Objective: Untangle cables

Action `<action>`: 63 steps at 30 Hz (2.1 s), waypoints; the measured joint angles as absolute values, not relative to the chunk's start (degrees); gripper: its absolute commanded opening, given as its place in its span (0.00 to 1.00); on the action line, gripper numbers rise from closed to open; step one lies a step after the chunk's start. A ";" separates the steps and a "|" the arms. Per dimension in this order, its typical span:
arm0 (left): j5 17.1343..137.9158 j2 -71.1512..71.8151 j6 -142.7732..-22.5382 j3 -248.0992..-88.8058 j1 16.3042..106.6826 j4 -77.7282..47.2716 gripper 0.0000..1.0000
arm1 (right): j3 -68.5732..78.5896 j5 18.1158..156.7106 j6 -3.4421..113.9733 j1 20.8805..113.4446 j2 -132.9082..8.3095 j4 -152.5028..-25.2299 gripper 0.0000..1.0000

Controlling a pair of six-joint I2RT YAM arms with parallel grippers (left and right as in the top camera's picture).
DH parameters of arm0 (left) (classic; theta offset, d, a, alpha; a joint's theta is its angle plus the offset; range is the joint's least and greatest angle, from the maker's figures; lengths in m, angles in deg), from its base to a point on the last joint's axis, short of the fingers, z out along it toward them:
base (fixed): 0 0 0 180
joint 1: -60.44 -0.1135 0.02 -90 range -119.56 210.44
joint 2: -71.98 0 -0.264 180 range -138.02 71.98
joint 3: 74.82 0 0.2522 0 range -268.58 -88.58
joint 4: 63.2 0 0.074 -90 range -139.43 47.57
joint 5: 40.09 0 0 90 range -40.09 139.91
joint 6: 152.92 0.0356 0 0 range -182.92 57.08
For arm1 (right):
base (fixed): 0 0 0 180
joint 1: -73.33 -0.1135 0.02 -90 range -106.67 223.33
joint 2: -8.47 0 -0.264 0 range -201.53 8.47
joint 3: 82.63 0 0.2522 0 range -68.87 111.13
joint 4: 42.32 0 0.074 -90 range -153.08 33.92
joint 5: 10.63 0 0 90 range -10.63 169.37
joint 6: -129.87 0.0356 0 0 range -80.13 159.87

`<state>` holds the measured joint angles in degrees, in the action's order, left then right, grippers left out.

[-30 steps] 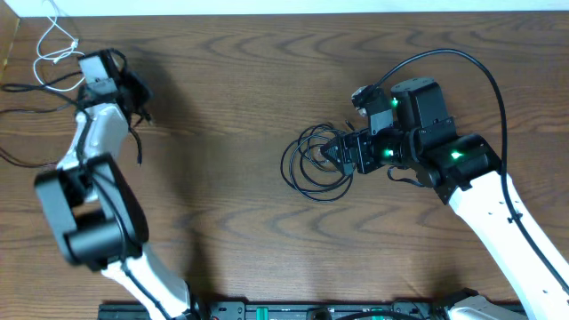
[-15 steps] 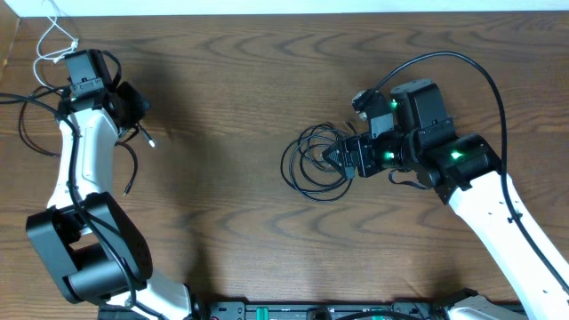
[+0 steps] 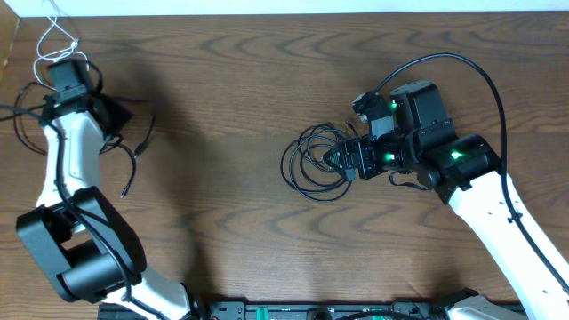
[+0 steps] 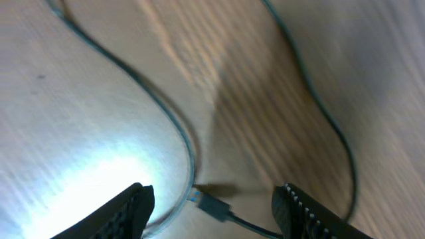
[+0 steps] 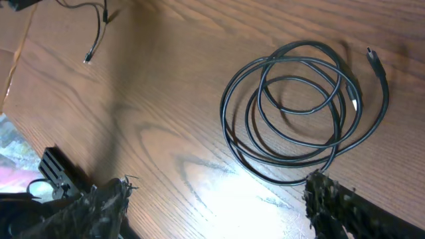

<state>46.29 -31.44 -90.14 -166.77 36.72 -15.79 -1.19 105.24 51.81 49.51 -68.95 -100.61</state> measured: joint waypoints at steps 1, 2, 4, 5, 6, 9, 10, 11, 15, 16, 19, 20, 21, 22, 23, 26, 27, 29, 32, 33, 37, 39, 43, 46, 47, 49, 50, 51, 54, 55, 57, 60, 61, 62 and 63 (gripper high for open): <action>46.25 -31.44 -90.14 -166.77 36.08 -15.37 0.63 | -1.19 105.24 51.81 49.51 -68.95 -100.59 0.84; 46.09 -31.48 -90.14 -166.77 35.41 -15.02 0.63 | -1.19 105.24 51.81 49.51 -68.95 -100.61 0.84; 45.96 -31.68 -90.14 -166.77 34.38 -14.89 0.63 | -1.19 105.24 51.81 49.51 -68.95 -100.59 0.84; 45.85 -31.87 -90.14 -166.77 33.94 -14.89 0.63 | -1.19 105.24 51.81 49.51 -68.95 -100.61 0.84; 45.70 -32.18 -90.14 -166.77 33.59 -14.87 0.63 | -1.19 105.24 51.81 49.51 -68.95 -100.61 0.84; 45.46 -33.89 -90.40 -166.77 32.92 -13.71 0.63 | -1.19 105.24 51.81 49.51 -68.95 -100.61 0.84; 45.44 -34.45 -90.49 -166.77 32.89 -13.27 0.63 | -1.19 105.24 51.81 49.51 -68.95 -100.64 0.84; 45.48 -35.59 -90.60 -166.73 32.85 -12.75 0.63 | -1.19 105.24 51.81 49.51 -68.95 -100.64 0.84; 48.21 -39.37 -90.84 -166.70 32.85 -12.40 0.63 | -1.19 105.24 51.81 49.51 -68.95 -100.61 0.85; 49.11 -40.11 -90.82 -166.70 32.85 -12.44 0.63 | -1.19 105.26 51.81 49.51 -68.95 -100.61 0.85; 51.76 -41.67 -90.99 -166.70 32.85 -13.29 0.63 | -1.19 105.24 51.81 49.51 -68.95 -100.64 0.84; 52.76 -42.10 -91.04 -166.70 32.85 -13.75 0.62 | -1.19 105.26 51.81 49.51 -68.95 -100.64 0.84; 53.13 -42.30 -91.04 -166.70 32.85 -13.91 0.62 | -1.19 105.24 51.81 49.51 -68.95 -100.64 0.84; 53.64 -42.56 -91.04 -166.70 32.85 -14.04 0.57 | -1.19 105.24 51.81 49.51 -68.95 -100.64 0.85; 53.99 -42.80 -91.06 -166.70 32.85 -14.28 0.55 | -1.19 105.24 51.81 49.51 -68.95 -100.64 0.85; 54.95 -43.85 -91.43 -166.70 32.85 -15.13 0.41 | -1.19 105.24 51.81 49.51 -68.95 -100.66 0.85; 55.65 -44.35 -91.56 -166.70 32.85 -15.44 0.37 | -1.19 105.24 51.81 49.51 -68.95 -100.64 0.85; 56.87 -44.97 -91.34 -166.70 32.85 -16.03 0.33 | -1.19 105.24 51.81 49.51 -68.95 -100.64 0.85; 59.12 -45.12 -91.82 -166.70 32.85 -17.12 0.24 | -1.19 105.26 51.81 49.51 -68.95 -100.64 0.85; 59.51 -45.16 -92.37 -166.70 32.87 -17.29 0.22 | -1.19 105.24 51.81 49.51 -68.95 -100.66 0.85; 62.53 -45.60 -94.51 -166.70 32.89 -20.22 0.22 | -1.19 105.24 51.81 49.51 -68.95 -100.64 0.85; 65.29 -45.91 -94.91 -166.70 32.89 -22.85 0.22 | -1.19 105.26 51.81 49.51 -68.95 -100.66 0.85; 70.47 -45.99 -95.72 -166.68 32.92 -27.39 0.22 | -1.19 105.26 51.83 49.51 -68.95 -100.64 0.85; 73.02 -45.99 -95.93 -166.68 32.89 -30.19 0.23 | -1.19 105.24 51.83 49.51 -68.95 -100.64 0.85; 73.53 -45.99 -95.93 -166.68 32.89 -30.78 0.25 | -1.19 105.26 51.83 49.51 -68.95 -100.66 0.85; 74.16 -45.99 -96.00 -166.68 32.89 -31.74 0.31 | -1.19 105.26 51.83 49.51 -68.95 -100.68 0.85; 74.55 -45.99 -96.04 -166.68 32.83 -31.89 0.35 | -1.19 105.24 51.83 49.51 -68.95 -100.68 0.85; 74.84 -45.99 -96.11 -166.68 32.74 -31.89 0.39 | -1.19 105.26 51.83 49.51 -68.95 -100.68 0.85; 74.84 -45.97 -96.09 -166.75 32.35 -31.83 0.52 | -1.19 105.26 51.83 49.51 -68.95 -100.85 0.85; 74.09 -45.88 -96.22 -166.90 32.19 -31.63 0.61 | -1.19 105.26 51.83 49.51 -68.95 -100.85 0.86; 71.78 -45.27 -95.82 -167.14 31.98 -31.22 0.72 | -1.19 105.24 51.81 49.51 -68.95 -100.85 0.85; 67.27 -43.37 -93.99 -167.47 31.82 -30.98 0.75 | -1.19 105.24 51.83 49.51 -68.95 -100.85 0.86; 65.90 -42.72 -93.35 -167.62 31.82 -31.13 0.77 | -1.19 105.24 51.83 49.51 -68.95 -100.83 0.86; 64.48 -42.19 -92.66 -167.69 31.76 -31.59 0.77 | -1.19 105.26 51.83 49.51 -68.95 -100.81 0.86; 62.49 -41.64 -91.89 -167.88 31.76 -32.13 0.77 | -1.19 105.26 51.83 49.51 -68.95 -100.83 0.86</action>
